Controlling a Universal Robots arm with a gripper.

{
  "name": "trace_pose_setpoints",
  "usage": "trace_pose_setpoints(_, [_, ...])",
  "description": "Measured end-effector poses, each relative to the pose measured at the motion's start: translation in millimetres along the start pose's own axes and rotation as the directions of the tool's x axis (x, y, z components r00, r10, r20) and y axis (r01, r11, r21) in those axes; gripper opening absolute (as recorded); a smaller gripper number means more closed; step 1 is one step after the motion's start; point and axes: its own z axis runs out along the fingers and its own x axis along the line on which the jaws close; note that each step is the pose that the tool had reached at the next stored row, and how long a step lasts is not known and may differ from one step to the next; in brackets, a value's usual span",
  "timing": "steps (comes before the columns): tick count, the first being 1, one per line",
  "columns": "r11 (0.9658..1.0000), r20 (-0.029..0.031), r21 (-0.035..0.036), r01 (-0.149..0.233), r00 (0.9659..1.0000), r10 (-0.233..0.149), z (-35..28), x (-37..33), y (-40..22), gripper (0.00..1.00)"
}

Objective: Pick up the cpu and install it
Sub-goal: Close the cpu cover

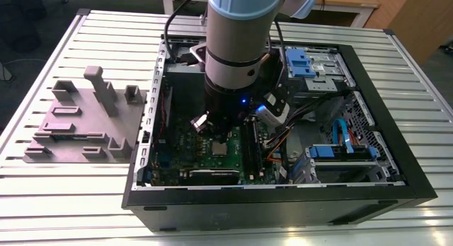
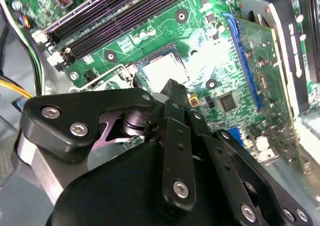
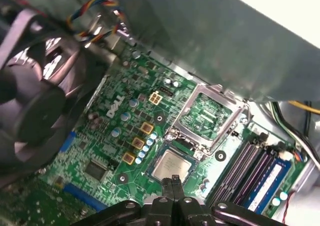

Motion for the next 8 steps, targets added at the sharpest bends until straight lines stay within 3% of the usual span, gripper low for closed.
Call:
trace_pose_setpoints(4, [0.9973,0.0005,0.0017,0.073,0.9973,-0.073,0.1,0.0,0.0,0.10])
trace_pose_setpoints(8, [0.9893,0.0010,0.0035,0.146,0.9893,-0.146,0.2,0.0,0.0,0.10])
